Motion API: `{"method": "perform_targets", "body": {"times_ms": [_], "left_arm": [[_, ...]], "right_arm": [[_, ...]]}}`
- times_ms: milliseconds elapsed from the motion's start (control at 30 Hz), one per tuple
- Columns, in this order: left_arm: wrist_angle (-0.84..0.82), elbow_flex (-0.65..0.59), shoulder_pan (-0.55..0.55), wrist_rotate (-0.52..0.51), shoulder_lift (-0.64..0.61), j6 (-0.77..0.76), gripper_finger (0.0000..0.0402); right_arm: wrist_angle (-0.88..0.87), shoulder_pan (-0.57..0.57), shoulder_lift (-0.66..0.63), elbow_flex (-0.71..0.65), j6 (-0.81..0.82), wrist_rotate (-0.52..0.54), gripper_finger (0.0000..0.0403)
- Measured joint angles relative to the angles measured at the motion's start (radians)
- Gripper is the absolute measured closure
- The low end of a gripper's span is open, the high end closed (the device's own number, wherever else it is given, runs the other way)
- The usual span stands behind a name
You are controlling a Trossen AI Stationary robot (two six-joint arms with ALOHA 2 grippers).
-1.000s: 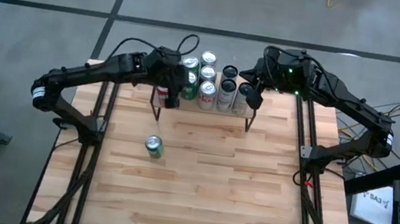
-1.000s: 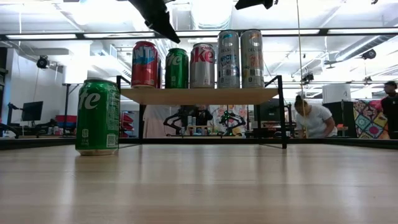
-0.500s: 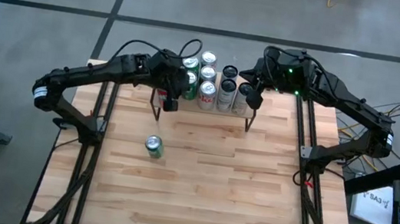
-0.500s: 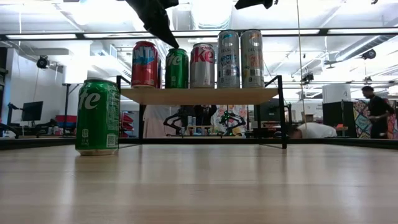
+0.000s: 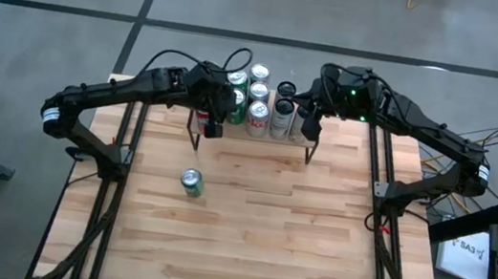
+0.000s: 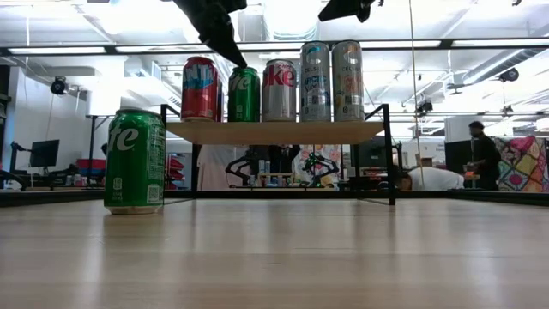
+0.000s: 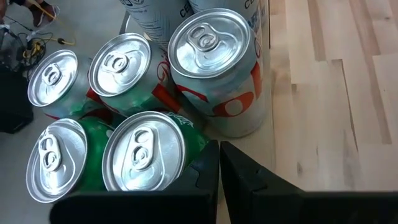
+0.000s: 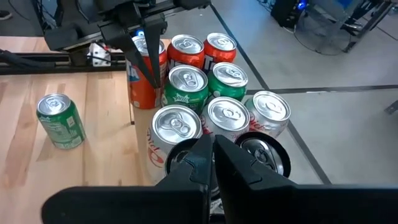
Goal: Place canned beverage on shelf
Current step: Adjust the green soda cans on the shelf
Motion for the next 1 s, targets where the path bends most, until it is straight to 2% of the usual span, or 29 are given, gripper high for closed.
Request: {"method": "perform_targets", "body": {"times_ms": [333,900,1000], "left_arm": [[0.006,-0.002,0.0,-0.073,0.0,-0.008,0.0402],[0.017,-0.003,-0.002,-0.088,-0.008,-0.021,0.0402],[0.01,-0.003,-0.006,-0.05,-0.031,0.004,0.0402]], "right_arm": [[0.002,0.0,-0.001,-0.004,0.0,0.0,0.0394],[-0.004,0.0,-0.002,-0.004,0.0,0.0,0.0394],[-0.004,0.0,-0.002,-0.004,-0.002,0.0,0.0394]]}}
